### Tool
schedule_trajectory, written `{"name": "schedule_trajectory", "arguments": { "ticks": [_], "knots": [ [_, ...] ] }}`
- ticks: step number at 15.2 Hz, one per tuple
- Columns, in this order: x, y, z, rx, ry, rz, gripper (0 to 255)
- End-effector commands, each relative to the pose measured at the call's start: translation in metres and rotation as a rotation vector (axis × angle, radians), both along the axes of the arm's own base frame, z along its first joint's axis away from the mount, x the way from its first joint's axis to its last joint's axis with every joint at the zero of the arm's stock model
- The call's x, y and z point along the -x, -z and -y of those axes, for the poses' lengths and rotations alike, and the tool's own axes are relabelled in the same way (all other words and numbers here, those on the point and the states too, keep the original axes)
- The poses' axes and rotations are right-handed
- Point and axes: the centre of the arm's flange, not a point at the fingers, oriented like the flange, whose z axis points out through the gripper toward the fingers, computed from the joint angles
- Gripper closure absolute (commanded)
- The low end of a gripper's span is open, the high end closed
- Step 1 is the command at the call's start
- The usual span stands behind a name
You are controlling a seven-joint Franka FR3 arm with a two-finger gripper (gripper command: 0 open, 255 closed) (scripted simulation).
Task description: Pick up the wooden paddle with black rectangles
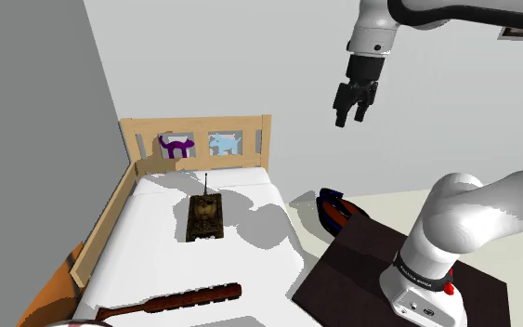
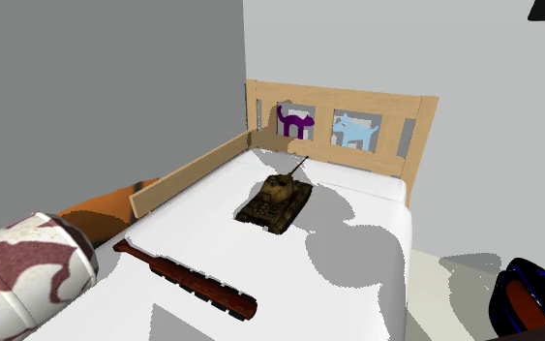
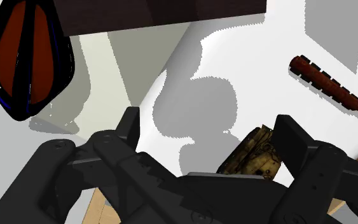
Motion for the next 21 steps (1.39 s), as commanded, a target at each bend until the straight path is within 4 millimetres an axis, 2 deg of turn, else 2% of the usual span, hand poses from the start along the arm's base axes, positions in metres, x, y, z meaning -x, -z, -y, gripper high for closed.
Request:
{"name": "schedule_trajectory", "arguments": {
  "ticks": [1, 11, 21],
  "knots": [
    [0.000, 0.000, 0.000, 0.000, 0.000, 0.000, 0],
    [-0.074, 0.079, -0.078, 0.031, -0.196, 0.013, 0],
    [-0.133, 0.160, -0.167, 0.062, -0.392, 0.026, 0]
  ]
}}
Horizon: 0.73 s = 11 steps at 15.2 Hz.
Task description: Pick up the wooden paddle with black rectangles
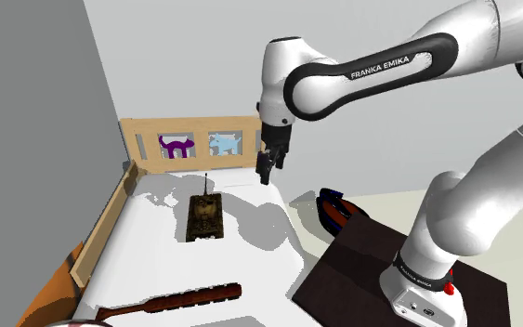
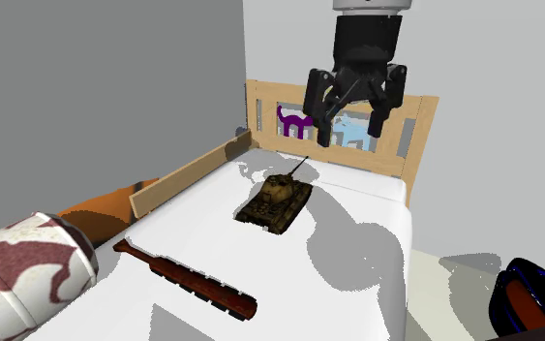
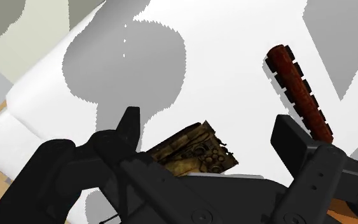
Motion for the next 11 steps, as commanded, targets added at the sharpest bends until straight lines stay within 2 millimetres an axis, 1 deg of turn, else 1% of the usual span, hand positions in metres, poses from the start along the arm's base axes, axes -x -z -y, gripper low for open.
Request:
{"name": "schedule_trajectory", "arguments": {
  "ticks": [1, 6, 11],
  "knots": [
    [-0.011, 0.017, -0.019, 0.005, -0.040, 0.004, 0],
    [-0.033, 0.058, -0.067, 0.020, -0.138, 0.010, 0],
    [-0.051, 0.100, -0.116, 0.036, -0.236, 0.017, 0]
  ]
}}
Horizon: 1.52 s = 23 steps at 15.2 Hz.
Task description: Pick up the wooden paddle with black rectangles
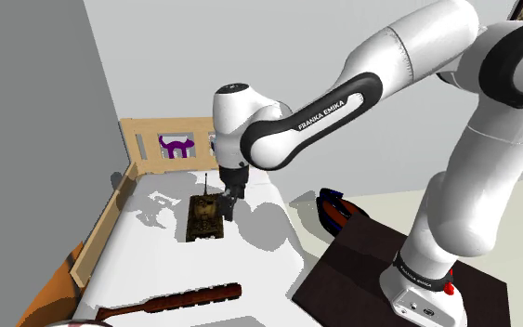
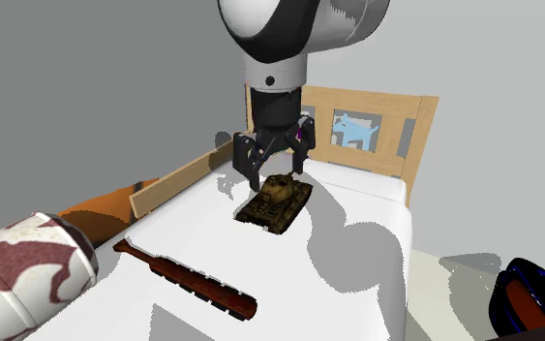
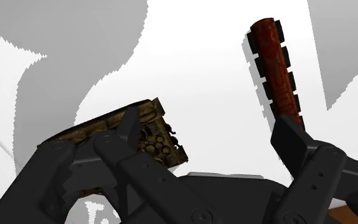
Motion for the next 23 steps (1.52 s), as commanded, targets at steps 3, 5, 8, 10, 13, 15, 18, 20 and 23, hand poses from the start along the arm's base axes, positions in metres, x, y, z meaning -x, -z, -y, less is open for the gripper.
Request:
{"name": "schedule_trajectory", "arguments": {
  "ticks": [3, 5, 8, 10, 13, 15, 18, 20, 23],
  "knots": [
    [-0.012, 0.037, -0.041, 0.011, -0.080, 0.006, 0],
    [-0.016, 0.054, -0.061, 0.017, -0.119, 0.008, 0],
    [-0.022, 0.080, -0.091, 0.027, -0.178, 0.012, 0],
    [-0.025, 0.098, -0.111, 0.033, -0.217, 0.015, 0],
    [-0.028, 0.124, -0.142, 0.042, -0.276, 0.019, 0],
    [-0.029, 0.142, -0.162, 0.049, -0.315, 0.021, 0],
    [-0.029, 0.169, -0.192, 0.058, -0.374, 0.025, 0],
    [-0.028, 0.187, -0.211, 0.064, -0.413, 0.028, 0],
    [-0.028, 0.203, -0.218, 0.066, -0.426, 0.028, 0]
  ]
}}
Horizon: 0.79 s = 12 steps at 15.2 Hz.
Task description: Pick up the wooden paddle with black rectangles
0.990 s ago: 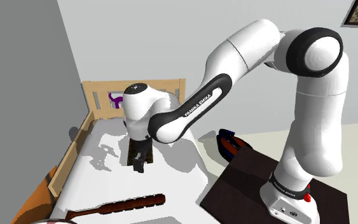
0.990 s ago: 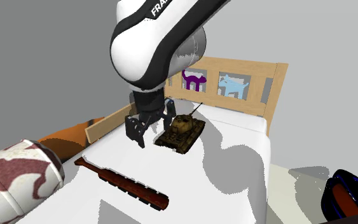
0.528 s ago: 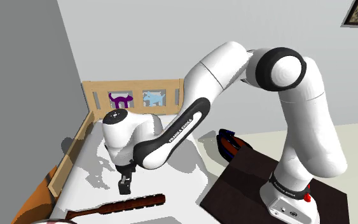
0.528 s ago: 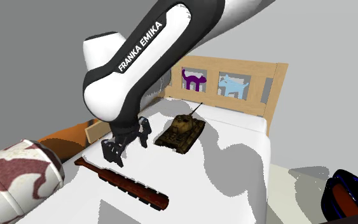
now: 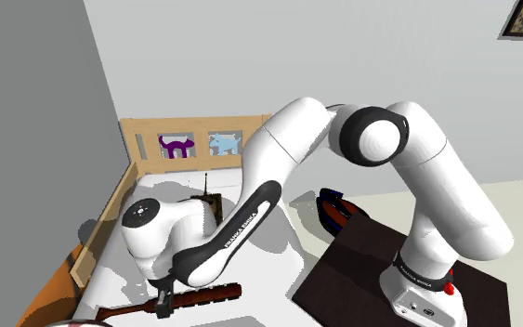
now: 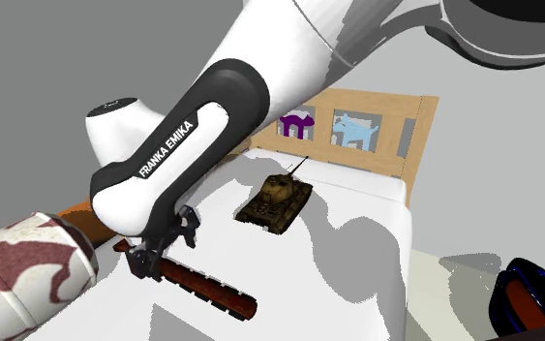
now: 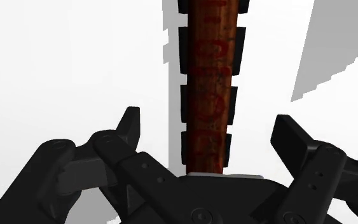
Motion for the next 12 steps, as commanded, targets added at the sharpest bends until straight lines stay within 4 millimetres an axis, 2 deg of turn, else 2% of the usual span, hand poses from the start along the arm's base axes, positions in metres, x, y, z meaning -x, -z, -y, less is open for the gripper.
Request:
{"name": "schedule_trajectory", "arguments": {
  "ticks": [1, 5, 7, 8, 12],
  "knots": [
    [0.000, 0.011, -0.001, 0.001, -0.004, 0.001, 0],
    [0.000, 0.033, -0.001, 0.001, -0.004, 0.001, 0],
    [0.000, 0.036, -0.001, 0.001, -0.004, 0.001, 0],
    [0.001, 0.036, 0.000, 0.001, -0.004, 0.001, 255],
    [0.001, 0.037, 0.001, 0.001, -0.004, 0.001, 255]
  ]
}}
